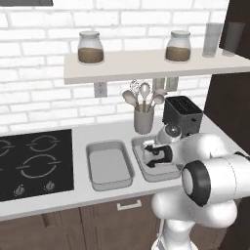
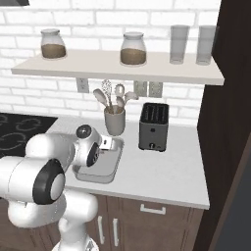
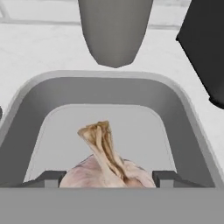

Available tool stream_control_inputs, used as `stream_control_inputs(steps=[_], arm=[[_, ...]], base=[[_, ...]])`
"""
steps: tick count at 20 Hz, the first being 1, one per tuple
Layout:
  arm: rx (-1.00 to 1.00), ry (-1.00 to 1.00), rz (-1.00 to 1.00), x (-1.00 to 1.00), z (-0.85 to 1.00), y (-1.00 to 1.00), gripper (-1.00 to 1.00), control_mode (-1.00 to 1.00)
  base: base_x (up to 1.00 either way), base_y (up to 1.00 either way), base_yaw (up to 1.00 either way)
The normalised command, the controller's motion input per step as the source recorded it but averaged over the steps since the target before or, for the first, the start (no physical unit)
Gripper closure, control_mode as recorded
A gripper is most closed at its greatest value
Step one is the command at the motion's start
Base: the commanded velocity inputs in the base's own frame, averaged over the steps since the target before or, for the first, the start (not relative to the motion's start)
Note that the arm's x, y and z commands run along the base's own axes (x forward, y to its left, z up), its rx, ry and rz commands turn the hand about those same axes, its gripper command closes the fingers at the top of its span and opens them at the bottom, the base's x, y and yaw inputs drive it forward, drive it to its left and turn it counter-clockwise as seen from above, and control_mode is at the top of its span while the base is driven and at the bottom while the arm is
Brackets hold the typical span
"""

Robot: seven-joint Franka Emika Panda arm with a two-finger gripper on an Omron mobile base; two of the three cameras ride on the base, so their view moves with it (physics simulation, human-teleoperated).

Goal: Place one garlic and one steak in each tupperware on the nearby counter, to pack two identical lunches.

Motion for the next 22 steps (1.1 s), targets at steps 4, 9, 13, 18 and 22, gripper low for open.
stream_control_inputs(steps=[4, 9, 13, 18, 22], arm=[[0.0, 0.03, 0.05, 0.56, -0.38, 0.0, 1.0, -1.0], [0.0, 0.03, 0.03, 0.55, -0.27, 0.08, -1.0, -1.0], [0.0, 0.0, 0.01, 0.22, 0.09, 0.0, -1.0, -1.0], [0.03, 0.0, -0.03, 0.01, 0.58, -0.01, -1.0, -1.0], [0.03, 0.0, -0.06, -0.08, 0.88, 0.0, -1.0, -1.0]], base=[[0.0, 0.0, 0.0], [0.0, 0.0, 0.0], [0.0, 0.0, 0.0], [0.0, 0.0, 0.0], [0.0, 0.0, 0.0]])
